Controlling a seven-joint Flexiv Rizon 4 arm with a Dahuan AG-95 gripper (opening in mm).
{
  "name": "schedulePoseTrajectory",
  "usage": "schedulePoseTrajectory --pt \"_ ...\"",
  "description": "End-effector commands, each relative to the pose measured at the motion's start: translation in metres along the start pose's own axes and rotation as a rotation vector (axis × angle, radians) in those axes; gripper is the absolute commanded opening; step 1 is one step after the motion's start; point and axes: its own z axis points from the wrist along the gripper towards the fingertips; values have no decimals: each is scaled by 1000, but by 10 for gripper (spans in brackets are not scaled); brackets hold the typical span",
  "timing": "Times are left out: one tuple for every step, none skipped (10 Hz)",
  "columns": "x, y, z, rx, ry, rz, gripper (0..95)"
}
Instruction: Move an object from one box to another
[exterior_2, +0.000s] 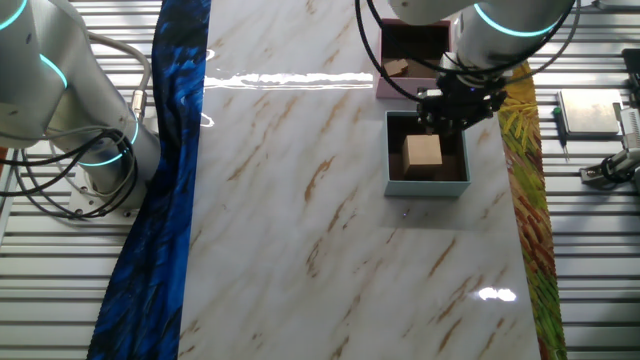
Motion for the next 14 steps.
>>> schedulePoseTrajectory --pt "1 1 0 -7 -5 29 380" --pt "1 1 0 -2 -7 55 380" --pt "1 1 0 1 -4 71 380" --pt "1 1 0 3 6 72 570" --pt "-1 2 1 2 5 74 570" --pt "-1 1 3 0 4 65 760" --pt "0 1 5 -2 3 54 760" --pt "1 2 7 -2 0 44 760" --pt "2 5 9 -2 -3 41 760" --pt "3 10 12 -2 -5 45 760" --pt "4 12 15 0 -3 44 760" --pt "5 12 19 2 -2 39 760" --pt "7 11 24 6 -3 38 760" --pt "9 10 28 7 -7 38 760"
